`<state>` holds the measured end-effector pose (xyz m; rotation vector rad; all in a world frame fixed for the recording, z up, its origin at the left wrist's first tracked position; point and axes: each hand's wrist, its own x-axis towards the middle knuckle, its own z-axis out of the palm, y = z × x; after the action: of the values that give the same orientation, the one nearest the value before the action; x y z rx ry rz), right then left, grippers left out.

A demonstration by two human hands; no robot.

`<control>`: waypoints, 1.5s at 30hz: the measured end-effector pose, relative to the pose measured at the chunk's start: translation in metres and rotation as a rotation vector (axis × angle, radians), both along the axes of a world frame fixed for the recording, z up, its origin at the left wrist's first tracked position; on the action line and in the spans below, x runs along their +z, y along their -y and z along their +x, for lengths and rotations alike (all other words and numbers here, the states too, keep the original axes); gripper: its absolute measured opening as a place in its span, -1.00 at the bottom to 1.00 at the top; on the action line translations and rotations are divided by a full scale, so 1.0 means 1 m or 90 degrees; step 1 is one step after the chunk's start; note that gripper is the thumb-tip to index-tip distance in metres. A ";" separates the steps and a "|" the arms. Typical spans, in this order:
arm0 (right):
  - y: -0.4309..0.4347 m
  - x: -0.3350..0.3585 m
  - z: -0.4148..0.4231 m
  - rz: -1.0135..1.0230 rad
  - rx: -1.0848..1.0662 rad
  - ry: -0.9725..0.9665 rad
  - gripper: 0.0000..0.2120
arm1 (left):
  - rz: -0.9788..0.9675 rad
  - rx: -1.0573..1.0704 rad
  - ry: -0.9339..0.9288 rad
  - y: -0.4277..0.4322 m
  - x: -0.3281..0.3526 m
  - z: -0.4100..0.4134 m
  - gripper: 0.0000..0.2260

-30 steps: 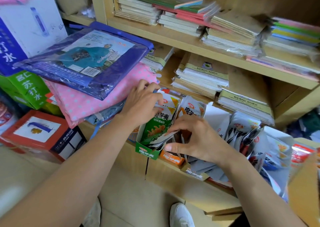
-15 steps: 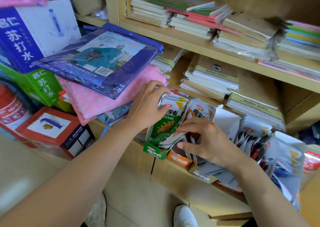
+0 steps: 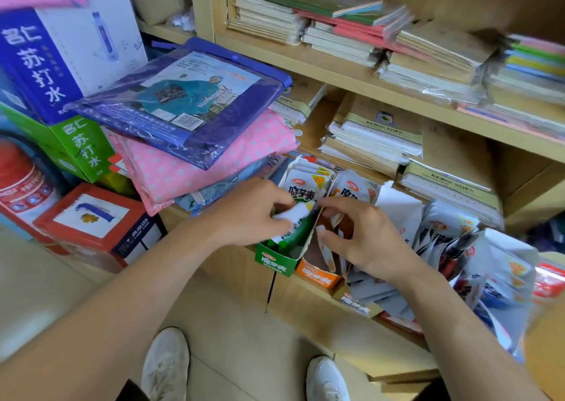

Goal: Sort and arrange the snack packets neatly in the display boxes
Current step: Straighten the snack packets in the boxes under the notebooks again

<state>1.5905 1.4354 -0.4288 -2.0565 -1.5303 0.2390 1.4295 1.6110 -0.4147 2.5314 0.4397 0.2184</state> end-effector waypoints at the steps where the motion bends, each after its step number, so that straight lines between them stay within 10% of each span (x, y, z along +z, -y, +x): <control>1: -0.001 0.001 0.000 -0.007 -0.006 0.002 -0.53 | 0.012 0.036 0.030 -0.006 -0.001 -0.003 -0.72; 11: -0.023 0.012 0.022 -0.108 -0.042 -0.093 -0.35 | -0.072 0.120 0.063 -0.018 -0.008 -0.007 -0.95; 17: -0.041 0.006 0.018 -0.078 -0.048 0.119 -0.50 | -0.112 0.101 0.037 -0.010 -0.002 -0.013 -0.60; 23: -0.052 0.001 0.021 -0.002 -0.038 0.103 -0.85 | -0.150 0.106 0.037 -0.015 -0.004 -0.027 -0.55; 37: -0.050 0.040 0.019 0.271 -0.156 -0.028 -0.92 | -0.084 0.229 0.223 -0.008 0.020 -0.042 -0.78; 45: -0.043 0.061 0.019 0.432 -0.234 0.070 -0.93 | -0.373 0.218 0.279 -0.010 0.029 -0.041 -0.68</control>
<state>1.6093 1.4780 -0.3673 -1.7522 -1.0525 -0.4780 1.3886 1.6210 -0.3862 1.7626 0.6437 0.6522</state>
